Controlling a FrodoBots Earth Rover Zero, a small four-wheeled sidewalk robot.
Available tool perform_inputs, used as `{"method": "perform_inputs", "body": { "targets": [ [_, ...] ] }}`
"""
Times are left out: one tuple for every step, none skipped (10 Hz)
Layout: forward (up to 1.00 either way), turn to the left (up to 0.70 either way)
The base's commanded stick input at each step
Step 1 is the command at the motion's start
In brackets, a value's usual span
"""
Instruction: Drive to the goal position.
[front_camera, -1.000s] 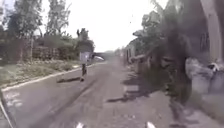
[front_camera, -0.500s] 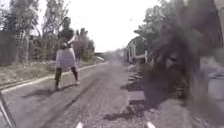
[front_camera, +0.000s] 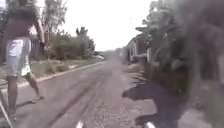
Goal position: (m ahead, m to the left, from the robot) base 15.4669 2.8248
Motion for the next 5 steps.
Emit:
{"method": "perform_inputs", "body": {
  "targets": [
    [1.00, 0.00],
    [1.00, 0.00],
    [1.00, 0.00],
    [1.00, 0.00],
    [1.00, 0.00]
  ]
}}
